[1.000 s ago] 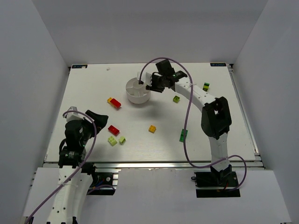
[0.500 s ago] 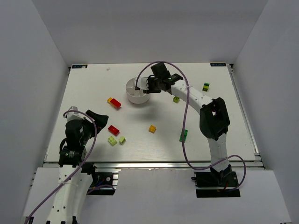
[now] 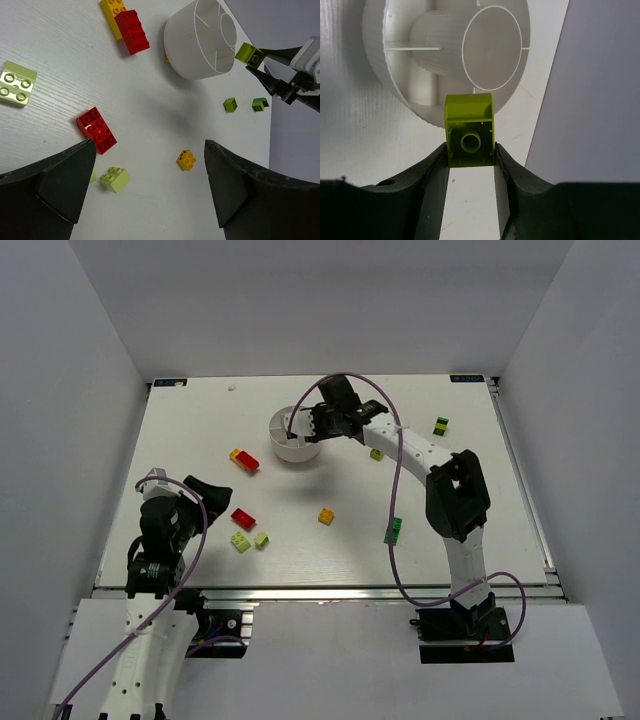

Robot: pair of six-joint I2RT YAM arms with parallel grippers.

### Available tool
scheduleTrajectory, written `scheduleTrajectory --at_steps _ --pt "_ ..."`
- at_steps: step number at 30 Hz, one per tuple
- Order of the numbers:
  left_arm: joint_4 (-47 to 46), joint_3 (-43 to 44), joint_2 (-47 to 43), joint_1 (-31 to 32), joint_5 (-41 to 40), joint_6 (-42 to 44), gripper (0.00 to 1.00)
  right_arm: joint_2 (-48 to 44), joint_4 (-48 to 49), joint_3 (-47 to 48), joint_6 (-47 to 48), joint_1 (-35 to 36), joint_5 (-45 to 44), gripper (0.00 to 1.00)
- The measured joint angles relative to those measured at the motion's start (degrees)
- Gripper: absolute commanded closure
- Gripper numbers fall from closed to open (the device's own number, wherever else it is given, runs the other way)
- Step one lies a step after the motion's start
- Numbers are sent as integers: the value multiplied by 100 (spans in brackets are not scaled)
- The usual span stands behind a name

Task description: Sort the legos into containers by color

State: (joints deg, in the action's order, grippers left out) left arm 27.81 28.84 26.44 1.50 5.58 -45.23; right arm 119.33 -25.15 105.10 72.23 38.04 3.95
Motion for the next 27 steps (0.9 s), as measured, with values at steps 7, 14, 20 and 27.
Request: scheduleTrajectory --at_steps 7,14,20,27 --pt "0 -28 -2 0 0 0 2 0 13 -26 264 42 -81 95" --pt "0 -31 -4 0 0 0 2 -37 409 -651 828 66 -140 96" --pt "2 -33 -114 0 -2 -4 2 -424 1021 -1421 1405 66 -44 96" --pt "0 -42 -190 0 -4 -4 2 -455 1132 -1475 1805 68 59 91"
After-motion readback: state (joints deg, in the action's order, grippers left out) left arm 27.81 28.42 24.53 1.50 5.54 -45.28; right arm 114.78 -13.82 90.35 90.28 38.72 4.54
